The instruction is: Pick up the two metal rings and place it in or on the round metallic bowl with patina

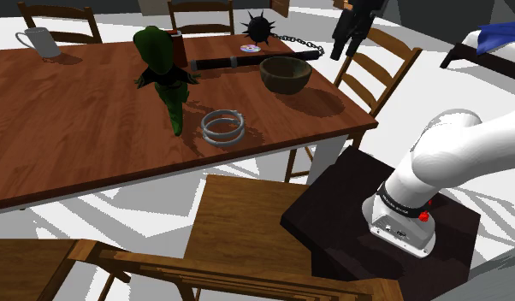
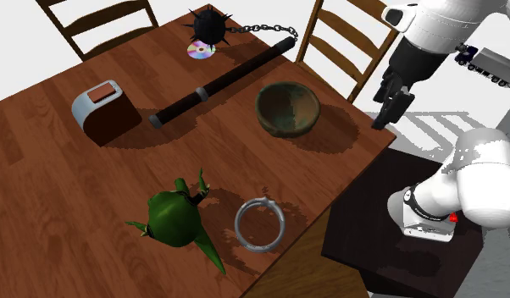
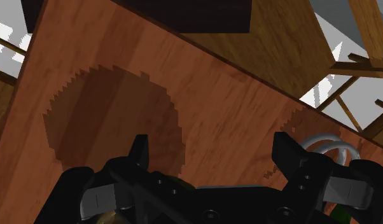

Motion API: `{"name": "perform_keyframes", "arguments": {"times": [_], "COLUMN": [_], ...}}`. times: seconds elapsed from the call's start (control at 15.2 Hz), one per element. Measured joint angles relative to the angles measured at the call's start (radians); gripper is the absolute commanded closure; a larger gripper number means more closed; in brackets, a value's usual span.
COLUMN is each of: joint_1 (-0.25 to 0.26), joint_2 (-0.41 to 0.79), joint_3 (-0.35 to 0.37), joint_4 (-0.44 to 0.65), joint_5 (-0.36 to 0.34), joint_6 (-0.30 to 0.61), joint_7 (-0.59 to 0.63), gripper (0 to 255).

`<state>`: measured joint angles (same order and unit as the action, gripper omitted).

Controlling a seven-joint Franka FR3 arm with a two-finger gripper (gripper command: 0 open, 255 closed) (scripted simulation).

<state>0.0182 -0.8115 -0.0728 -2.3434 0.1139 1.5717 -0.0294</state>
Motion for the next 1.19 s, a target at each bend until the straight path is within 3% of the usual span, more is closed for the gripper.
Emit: {"name": "perform_keyframes", "arguments": {"times": [0.33,0.86,1.19], "joint_1": [0.015,0.049,0.057], "joint_2": [0.051,0.266,0.434], "joint_3": [0.063,0.226,0.316], "joint_4": [-0.013,0.039,0.108], "joint_5": [0.024,0.057,0.037], "joint_6": [0.066,0.235,0.329], "joint_7": [0.058,0.222,0.327], "gripper": [0,0,0]}}
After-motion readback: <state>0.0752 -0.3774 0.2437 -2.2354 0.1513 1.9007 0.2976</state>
